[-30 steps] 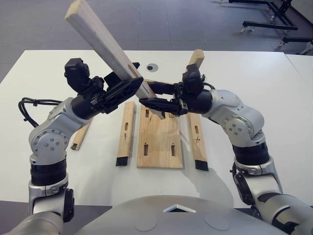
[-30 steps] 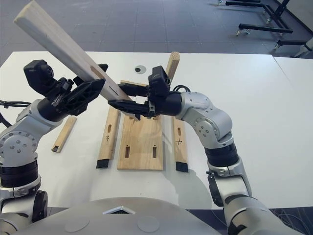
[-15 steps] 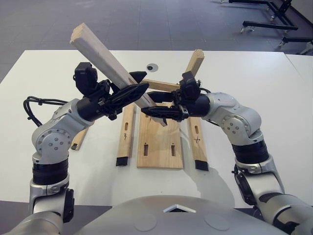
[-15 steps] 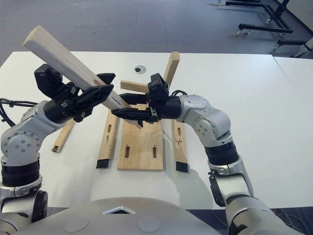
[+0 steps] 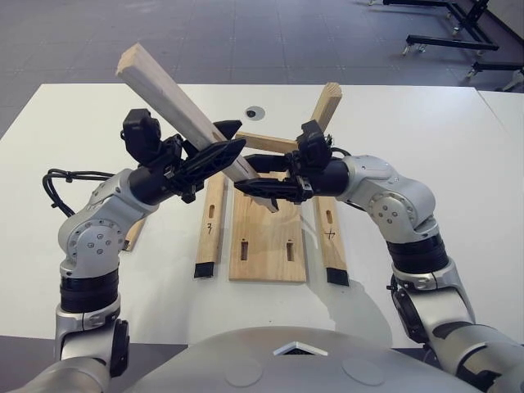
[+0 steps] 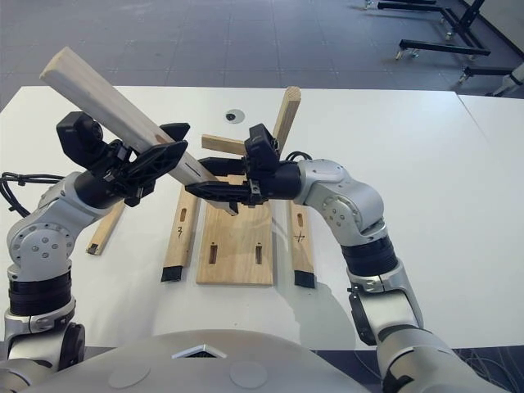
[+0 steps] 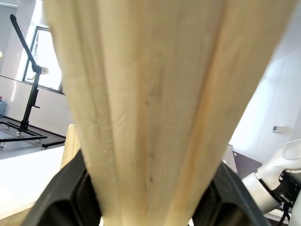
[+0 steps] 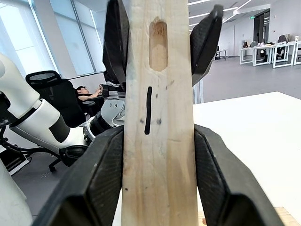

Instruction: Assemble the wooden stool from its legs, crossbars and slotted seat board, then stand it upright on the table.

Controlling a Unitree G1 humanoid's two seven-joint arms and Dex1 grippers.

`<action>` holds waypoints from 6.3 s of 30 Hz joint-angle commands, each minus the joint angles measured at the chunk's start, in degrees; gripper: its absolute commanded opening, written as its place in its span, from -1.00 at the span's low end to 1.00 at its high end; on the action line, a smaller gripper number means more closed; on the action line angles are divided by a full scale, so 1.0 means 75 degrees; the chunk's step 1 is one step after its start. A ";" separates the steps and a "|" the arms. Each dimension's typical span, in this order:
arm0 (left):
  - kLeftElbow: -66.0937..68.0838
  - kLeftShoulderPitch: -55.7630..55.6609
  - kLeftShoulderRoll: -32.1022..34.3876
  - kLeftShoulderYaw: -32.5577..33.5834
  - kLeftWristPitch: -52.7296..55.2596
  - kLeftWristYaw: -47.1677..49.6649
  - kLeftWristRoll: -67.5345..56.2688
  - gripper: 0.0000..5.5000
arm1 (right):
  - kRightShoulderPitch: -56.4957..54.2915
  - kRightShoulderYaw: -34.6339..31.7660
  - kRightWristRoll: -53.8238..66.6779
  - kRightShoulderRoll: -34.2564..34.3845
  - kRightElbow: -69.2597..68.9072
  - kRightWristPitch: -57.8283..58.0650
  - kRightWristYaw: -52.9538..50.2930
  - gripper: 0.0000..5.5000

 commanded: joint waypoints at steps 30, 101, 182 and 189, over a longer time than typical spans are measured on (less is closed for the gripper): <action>0.4191 -0.1569 0.0896 0.0135 -0.3599 -0.1035 0.4082 -0.27 | 0.0078 -0.2679 0.0965 -0.1146 0.0009 0.0245 -0.0788 0.52; 0.8004 -0.3104 0.0066 -0.1474 -0.5032 -0.5156 0.5695 -0.27 | -0.1736 -0.1934 0.0098 -0.1406 0.1823 0.0776 0.0211 0.52; 0.7216 -0.1833 -0.1412 0.0576 -0.5213 -0.4086 0.4282 -0.27 | -0.1253 -0.0246 -0.2129 -0.2312 0.2988 -0.0615 0.1227 0.52; 0.7430 -0.1970 -0.1247 -0.0027 -0.5135 -0.4158 0.4745 -0.27 | -0.1309 -0.0278 -0.2085 -0.2192 0.2914 -0.0637 0.1144 0.52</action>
